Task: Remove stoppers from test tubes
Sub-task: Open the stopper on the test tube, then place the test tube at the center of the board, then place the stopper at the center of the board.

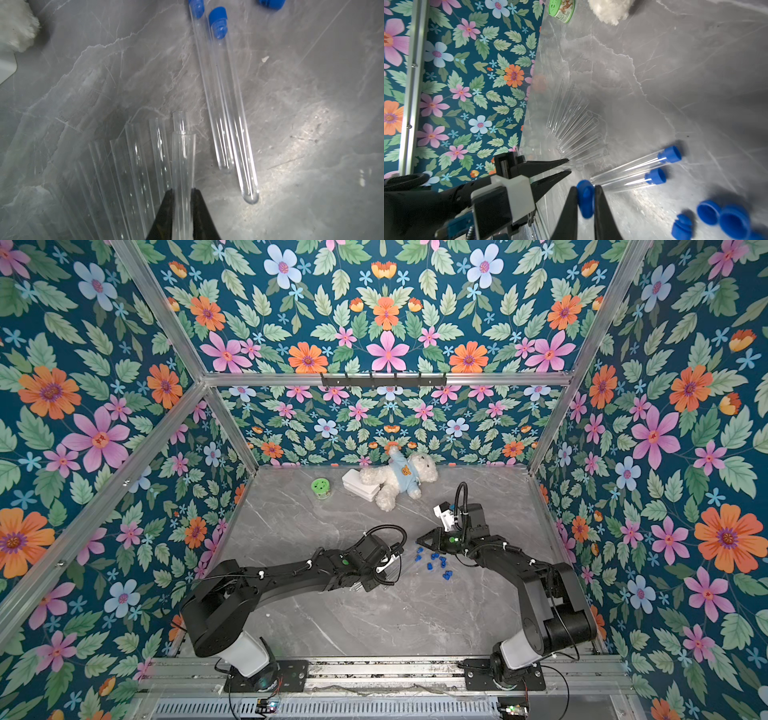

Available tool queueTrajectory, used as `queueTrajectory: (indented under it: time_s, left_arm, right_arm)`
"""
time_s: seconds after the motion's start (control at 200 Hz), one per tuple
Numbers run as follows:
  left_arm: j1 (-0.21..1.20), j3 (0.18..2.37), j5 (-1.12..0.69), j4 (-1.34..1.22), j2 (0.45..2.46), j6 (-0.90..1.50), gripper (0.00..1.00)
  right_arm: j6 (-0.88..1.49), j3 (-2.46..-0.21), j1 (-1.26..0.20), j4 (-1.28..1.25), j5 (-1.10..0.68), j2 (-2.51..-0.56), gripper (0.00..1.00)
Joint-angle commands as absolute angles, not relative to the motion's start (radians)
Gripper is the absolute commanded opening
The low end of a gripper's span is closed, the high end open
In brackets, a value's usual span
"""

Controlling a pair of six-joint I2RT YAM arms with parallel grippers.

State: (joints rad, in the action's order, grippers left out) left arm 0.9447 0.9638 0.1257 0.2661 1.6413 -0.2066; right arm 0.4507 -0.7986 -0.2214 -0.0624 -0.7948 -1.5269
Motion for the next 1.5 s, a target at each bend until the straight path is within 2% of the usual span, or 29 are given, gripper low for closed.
queueTrajectory:
  time_s: [0.0,0.28,0.54,1.175,1.495]
  left_arm:
    - [0.946,0.977,0.099,0.266,1.637,-0.174,0.0]
    - [0.945,1.014,0.072,0.27,1.646,-0.125,0.0]
    - [0.945,1.046,0.071,0.288,1.707,-0.074,0.0]
    - [0.946,1.061,0.095,0.298,1.765,-0.041,0.0]
    - [0.945,1.069,0.102,0.3,1.801,-0.026,0.0]
  right_arm:
    - [0.383,-0.817,-0.22,0.048,-0.668,-1.523,0.01]
    - [0.358,-0.823,-0.187,0.154,-0.492,-1.511,0.03]
    - [0.35,-0.822,-0.171,0.182,-0.425,-1.517,0.03]
    - [0.369,-0.812,-0.131,0.153,-0.399,-1.588,0.06]
    - [0.382,-0.812,-0.123,0.146,-0.402,-1.599,0.14]
